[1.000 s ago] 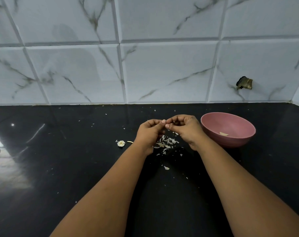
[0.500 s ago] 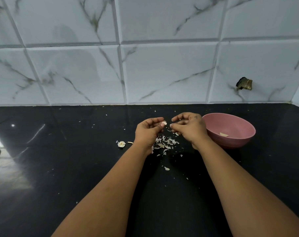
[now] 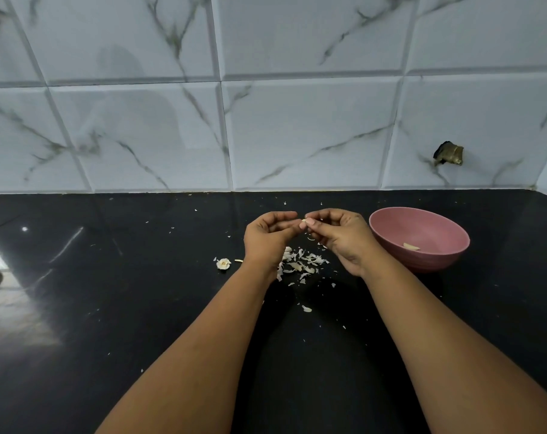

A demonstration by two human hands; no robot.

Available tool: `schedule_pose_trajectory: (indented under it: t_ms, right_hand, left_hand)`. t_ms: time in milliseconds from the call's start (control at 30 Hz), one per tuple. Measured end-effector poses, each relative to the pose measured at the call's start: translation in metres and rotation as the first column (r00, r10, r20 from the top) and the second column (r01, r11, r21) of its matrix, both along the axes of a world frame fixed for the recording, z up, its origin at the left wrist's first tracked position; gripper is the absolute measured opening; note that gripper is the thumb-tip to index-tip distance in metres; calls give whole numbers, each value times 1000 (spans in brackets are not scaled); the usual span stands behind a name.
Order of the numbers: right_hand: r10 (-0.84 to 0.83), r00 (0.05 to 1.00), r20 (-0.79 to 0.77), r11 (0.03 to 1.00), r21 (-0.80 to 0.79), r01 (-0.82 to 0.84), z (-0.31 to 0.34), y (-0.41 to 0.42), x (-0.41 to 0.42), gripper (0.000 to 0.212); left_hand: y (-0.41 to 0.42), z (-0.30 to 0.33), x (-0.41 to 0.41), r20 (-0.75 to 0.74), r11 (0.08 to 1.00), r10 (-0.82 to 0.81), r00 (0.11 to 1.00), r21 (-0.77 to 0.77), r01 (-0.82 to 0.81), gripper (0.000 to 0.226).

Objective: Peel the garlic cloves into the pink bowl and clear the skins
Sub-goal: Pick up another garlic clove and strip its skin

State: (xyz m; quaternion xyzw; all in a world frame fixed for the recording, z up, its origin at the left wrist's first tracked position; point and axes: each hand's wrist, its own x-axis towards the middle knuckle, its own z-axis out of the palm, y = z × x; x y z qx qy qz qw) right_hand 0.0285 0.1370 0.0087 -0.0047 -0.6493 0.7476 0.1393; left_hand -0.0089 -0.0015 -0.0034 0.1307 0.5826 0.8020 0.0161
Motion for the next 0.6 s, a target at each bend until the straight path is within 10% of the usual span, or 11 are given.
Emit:
schedule_pose_trajectory:
  t_ms: [600]
  right_hand:
    - [177,984,1,966,-190,-174,4,8,3,29]
  left_hand:
    - [-1,8,1,150,980,-198,969,38,195,15]
